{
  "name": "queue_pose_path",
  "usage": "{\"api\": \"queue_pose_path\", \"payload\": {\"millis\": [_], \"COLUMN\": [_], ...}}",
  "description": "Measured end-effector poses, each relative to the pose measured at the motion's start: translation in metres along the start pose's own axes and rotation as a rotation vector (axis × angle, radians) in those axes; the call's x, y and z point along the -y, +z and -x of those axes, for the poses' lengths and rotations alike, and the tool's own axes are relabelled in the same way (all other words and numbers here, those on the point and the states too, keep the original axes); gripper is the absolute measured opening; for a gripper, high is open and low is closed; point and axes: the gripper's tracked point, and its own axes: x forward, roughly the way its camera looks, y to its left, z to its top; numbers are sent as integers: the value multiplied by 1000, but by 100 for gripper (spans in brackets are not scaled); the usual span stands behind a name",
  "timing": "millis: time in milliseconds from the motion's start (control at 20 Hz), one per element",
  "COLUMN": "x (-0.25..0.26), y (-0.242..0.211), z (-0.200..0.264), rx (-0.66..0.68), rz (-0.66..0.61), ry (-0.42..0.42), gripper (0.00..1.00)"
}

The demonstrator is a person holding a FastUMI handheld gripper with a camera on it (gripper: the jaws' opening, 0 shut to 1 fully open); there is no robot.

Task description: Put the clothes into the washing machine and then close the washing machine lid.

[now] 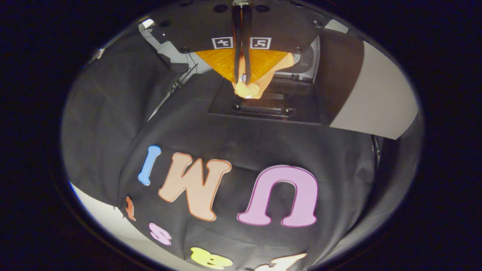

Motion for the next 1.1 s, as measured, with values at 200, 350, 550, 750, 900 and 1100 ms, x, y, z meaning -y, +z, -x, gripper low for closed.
{"api": "queue_pose_path", "payload": {"millis": [200,350,550,750,900,1100], "x": [4,-8,-31,-61,-78,-88], "y": [-36,-64,-87,-104,-113,-144], "z": [-43,-63,-90,-109,-124,-141], "rx": [-59,-118,-156,-193,-218,-295], "rz": [-31,-22,-45,-30,-8,-10], "ry": [-9,7,20,62,95,121], "gripper": [2,2,2,2,2,2]}}
